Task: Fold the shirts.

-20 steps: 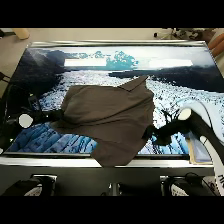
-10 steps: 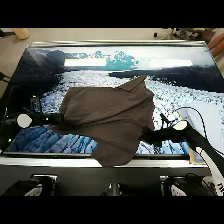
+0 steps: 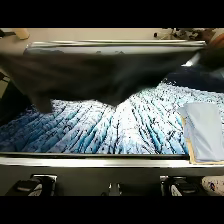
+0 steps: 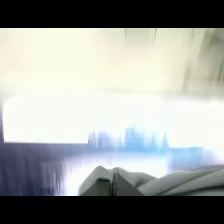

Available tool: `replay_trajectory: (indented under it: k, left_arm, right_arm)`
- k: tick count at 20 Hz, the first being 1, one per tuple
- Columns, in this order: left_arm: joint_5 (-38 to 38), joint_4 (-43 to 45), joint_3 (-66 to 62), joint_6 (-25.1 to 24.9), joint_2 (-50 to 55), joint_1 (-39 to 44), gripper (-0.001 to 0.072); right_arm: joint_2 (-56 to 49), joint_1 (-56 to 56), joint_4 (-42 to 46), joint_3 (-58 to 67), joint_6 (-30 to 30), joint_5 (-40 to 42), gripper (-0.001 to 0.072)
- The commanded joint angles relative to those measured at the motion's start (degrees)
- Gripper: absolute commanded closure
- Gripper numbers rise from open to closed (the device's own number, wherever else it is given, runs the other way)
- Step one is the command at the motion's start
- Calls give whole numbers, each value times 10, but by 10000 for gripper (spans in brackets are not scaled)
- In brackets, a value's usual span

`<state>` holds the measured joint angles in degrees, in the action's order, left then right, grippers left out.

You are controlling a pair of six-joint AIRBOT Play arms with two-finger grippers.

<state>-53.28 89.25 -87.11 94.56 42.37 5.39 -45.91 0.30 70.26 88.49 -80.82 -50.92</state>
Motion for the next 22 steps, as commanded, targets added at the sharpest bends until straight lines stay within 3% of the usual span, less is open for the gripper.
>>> replay_trajectory:
  k: [1,4,8,11,13,16,18,21,22]
  left_arm:
    - [-15,20,-151,33,-57,0,682]
    - [-104,21,-150,36,-65,-1,682]
    - [-216,21,-98,9,-22,0,681]
    - [-236,18,9,3,33,0,682]
    - [-233,3,96,3,87,0,681]
    - [-161,-25,192,4,208,-1,681]
    - [-118,-56,188,4,306,-1,681]
    - [-103,-127,137,4,441,-1,679]
    - [-110,-148,113,3,474,-1,641]
  right_arm:
    - [90,-1,93,151,-45,76,688]
    - [104,-1,108,151,-66,16,688]
    - [45,-1,165,151,-66,-83,687]
    - [-56,-1,191,150,-66,-191,687]
    - [-150,-1,185,131,-66,-220,685]
    - [-318,-1,146,110,-71,-166,685]
    - [-414,-1,82,110,-78,-107,685]
    - [-501,-1,0,110,-147,-58,682]
    - [-515,-1,-16,110,-170,-49,645]
